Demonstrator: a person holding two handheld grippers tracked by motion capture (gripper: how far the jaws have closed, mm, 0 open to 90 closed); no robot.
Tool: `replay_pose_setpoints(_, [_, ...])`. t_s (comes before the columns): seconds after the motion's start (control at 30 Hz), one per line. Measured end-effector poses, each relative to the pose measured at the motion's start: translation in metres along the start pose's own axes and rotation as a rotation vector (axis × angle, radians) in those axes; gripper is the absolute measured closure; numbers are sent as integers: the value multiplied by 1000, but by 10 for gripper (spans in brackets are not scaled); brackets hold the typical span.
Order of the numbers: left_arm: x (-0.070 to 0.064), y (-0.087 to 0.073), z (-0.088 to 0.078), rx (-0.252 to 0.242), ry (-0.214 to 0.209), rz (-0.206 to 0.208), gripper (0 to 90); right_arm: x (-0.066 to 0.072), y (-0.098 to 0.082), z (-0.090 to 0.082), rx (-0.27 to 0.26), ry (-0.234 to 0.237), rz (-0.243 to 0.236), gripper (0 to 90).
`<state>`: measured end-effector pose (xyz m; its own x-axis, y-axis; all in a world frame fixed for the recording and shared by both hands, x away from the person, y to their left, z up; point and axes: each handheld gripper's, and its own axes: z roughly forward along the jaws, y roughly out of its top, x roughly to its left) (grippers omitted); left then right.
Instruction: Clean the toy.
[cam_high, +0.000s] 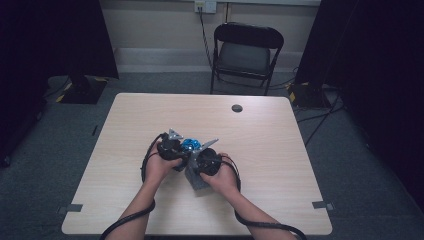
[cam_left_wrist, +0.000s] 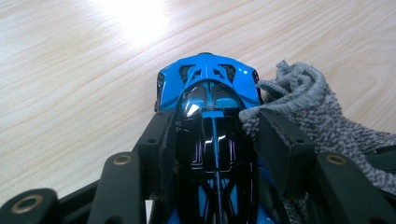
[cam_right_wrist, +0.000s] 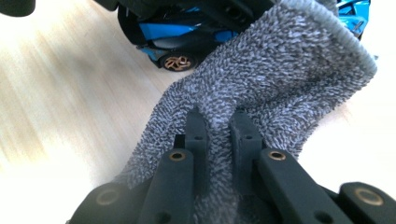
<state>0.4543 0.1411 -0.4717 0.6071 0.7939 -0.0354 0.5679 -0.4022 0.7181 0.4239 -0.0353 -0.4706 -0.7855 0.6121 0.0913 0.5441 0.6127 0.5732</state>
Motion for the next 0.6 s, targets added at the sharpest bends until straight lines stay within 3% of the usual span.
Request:
replay_pose_setpoints(0.17, [-1,1,1,0,6,-3,483,0,-4,-3,8,39,-28,803])
replay_pose_setpoints(0.6, [0,1,0,4,13,-4,512,24,-4,0,19,119,-110,803])
